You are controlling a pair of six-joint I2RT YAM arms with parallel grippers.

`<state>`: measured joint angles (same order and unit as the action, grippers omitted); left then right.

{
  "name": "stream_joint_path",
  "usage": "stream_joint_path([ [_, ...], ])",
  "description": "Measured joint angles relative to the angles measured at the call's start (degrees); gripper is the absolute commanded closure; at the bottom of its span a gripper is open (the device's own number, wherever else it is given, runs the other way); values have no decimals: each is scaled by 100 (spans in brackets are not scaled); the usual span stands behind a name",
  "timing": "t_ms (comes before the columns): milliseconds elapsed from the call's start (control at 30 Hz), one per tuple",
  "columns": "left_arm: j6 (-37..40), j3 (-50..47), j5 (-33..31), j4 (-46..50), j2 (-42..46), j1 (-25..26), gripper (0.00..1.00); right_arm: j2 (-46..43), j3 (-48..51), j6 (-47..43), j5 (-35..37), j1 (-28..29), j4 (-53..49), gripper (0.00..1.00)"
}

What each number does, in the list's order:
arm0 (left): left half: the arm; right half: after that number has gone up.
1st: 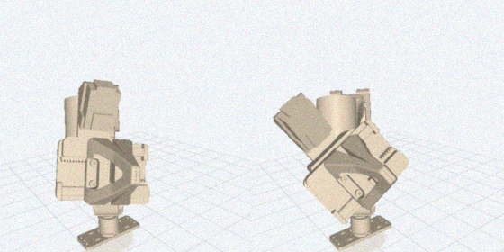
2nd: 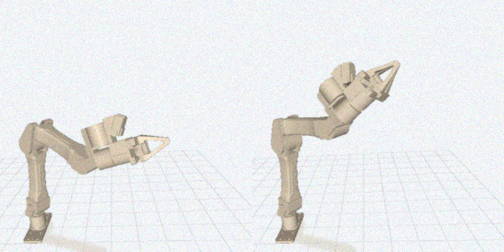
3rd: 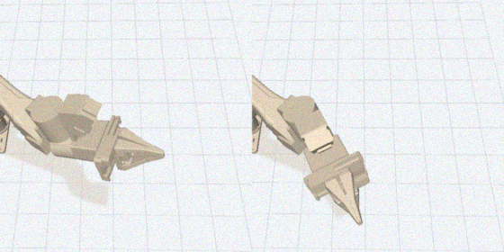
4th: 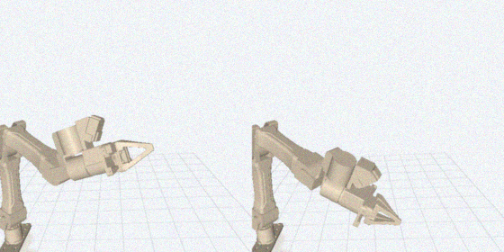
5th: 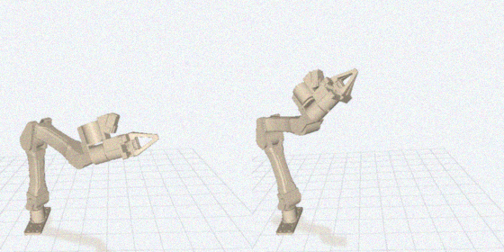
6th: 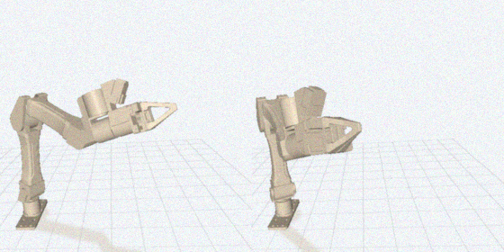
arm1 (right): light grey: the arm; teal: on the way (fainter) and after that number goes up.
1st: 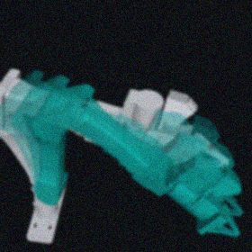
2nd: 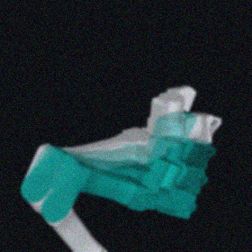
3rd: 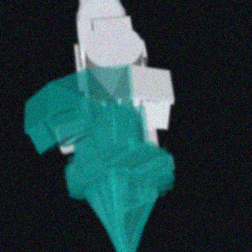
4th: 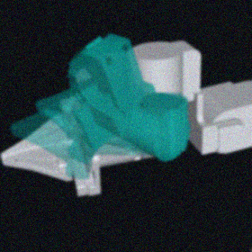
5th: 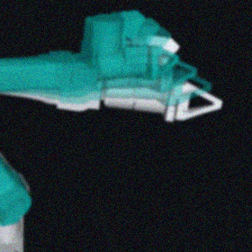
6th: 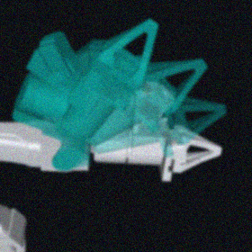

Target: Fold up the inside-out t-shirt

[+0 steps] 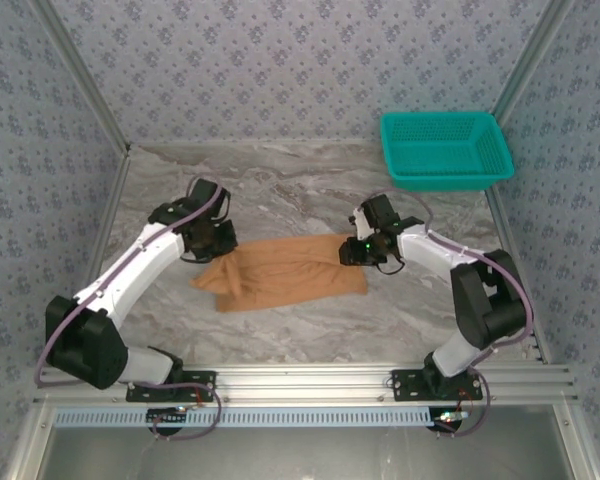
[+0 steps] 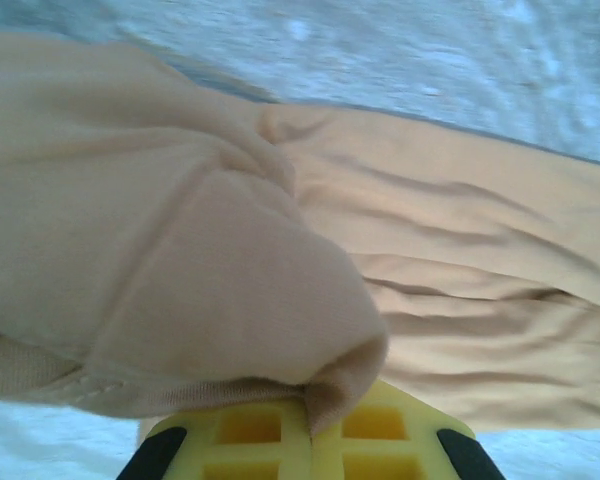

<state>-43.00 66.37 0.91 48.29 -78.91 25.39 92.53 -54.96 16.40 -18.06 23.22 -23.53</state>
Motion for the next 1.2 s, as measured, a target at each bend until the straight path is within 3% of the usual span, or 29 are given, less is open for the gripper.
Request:
stream_joint_path([
  [167, -684, 199, 354, -538, -503, 542, 100, 133, 2, 0, 28, -2, -28, 65],
  [367, -907, 737, 684, -811, -1213, 892, 100, 131, 68, 2, 74, -94, -28, 65],
  [1200, -1174, 1390, 1172, -1252, -1613, 1414, 100, 365, 146, 9, 83, -219, 20, 65],
])
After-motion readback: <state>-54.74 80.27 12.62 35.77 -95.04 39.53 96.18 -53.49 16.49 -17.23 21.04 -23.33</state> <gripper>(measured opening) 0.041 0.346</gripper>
